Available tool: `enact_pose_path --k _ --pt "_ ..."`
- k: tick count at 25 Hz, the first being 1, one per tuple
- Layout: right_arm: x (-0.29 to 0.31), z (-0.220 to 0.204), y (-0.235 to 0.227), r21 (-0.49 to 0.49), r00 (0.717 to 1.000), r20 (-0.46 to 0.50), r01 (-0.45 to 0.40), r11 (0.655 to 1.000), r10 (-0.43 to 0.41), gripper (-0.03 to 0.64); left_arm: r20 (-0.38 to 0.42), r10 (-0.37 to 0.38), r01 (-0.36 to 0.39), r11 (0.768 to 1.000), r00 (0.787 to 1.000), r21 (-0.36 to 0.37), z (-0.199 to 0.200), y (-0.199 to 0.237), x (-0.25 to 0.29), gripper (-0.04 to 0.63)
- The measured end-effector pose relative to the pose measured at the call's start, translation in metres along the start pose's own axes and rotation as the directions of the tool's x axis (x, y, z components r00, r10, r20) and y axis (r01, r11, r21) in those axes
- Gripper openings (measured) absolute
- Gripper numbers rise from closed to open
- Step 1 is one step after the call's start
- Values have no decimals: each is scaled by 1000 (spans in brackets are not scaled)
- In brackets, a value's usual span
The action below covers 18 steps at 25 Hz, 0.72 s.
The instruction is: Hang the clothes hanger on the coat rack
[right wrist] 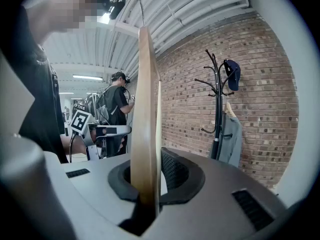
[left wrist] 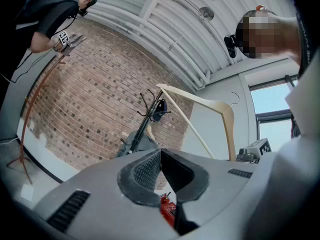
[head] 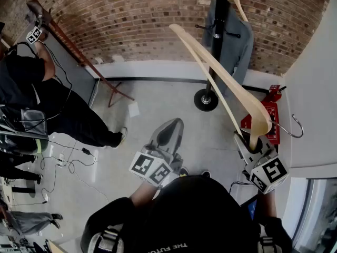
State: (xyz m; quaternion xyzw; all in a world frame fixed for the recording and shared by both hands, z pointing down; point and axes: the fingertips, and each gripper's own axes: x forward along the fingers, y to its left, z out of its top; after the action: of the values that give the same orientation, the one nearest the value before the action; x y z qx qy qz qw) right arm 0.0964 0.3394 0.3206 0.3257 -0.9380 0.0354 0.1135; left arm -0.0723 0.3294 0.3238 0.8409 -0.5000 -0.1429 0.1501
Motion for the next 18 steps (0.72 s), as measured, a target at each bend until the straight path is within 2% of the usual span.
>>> enact_pose_path --k 9,18 --pt "9 -15 10 7 999 -51 -11 1000 12 46 2 10 -10 1000 1000 -13 -1 14 -6 20" --pt "28 -19 36 32 995 -77 -56 998 58 46 9 23 -23 999 1000 -34 1 39 -26 20"
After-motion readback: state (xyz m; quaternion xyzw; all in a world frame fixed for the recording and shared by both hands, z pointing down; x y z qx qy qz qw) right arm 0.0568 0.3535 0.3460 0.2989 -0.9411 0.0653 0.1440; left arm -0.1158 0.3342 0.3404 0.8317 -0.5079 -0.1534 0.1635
